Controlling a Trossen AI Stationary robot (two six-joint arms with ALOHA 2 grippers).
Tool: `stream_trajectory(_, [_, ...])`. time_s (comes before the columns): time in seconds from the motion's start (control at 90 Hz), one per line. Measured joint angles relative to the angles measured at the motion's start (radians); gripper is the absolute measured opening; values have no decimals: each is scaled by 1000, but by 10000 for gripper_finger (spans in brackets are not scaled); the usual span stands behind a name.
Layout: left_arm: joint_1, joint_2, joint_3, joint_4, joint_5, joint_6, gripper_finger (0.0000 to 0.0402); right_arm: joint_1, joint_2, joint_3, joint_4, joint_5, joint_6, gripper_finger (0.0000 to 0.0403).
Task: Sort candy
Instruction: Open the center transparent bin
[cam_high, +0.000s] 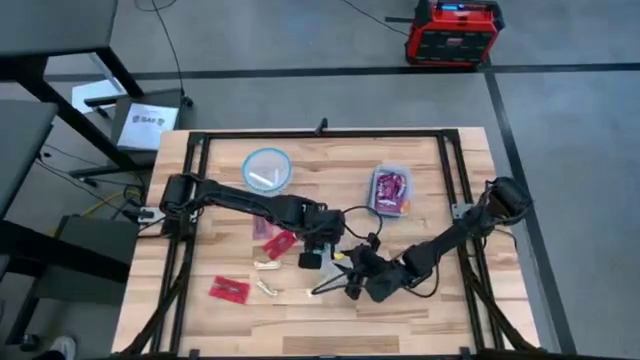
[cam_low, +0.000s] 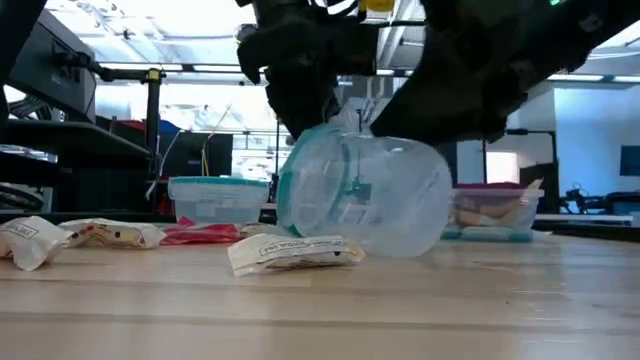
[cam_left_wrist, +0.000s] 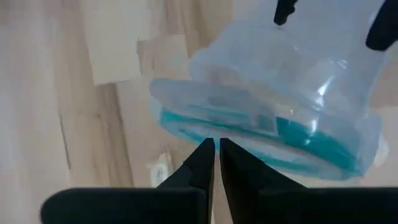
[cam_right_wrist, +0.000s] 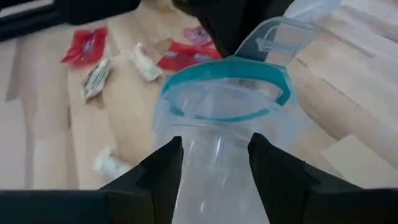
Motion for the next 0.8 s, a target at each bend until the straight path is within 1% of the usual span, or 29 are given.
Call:
stream_trajectory(0.1, [-1, 0, 0, 13, 0, 2, 13, 17, -32, -3, -23, -21, -6, 171])
stream_trajectory(0.256, [-1, 0, 0, 11, -1, 1, 13, 52, -40, -2, -35, -84, 60, 171])
stream_trajectory(0.333, [-2, 0, 0, 18, -1, 0, 13, 73, -27, -1, -26, -74, 94, 171])
stream_trajectory(0.456, [-7, 0, 0, 24, -1, -1, 13, 94, -25, 0, -27, -57, 101, 171])
stream_trajectory(0.511, [-10, 0, 0, 24, -1, 5, 13, 101, -36, -2, -37, -37, 98, 171])
stream_trajectory(0.6, [-12, 0, 3, 19, 0, 15, 13, 106, -68, -4, -56, -41, 72, 171])
stream_trajectory(0.678, [-15, -6, 22, -7, 0, 10, 13, 105, -107, -4, -64, -87, 65, 171])
stream_trajectory(0.744, [-22, -16, 37, 3, -1, 13, 13, 105, -128, -3, -54, -141, 84, 171])
stream_trajectory(0.8, [-28, -32, 42, 12, -1, 14, 13, 104, -138, -3, -59, -166, 83, 172])
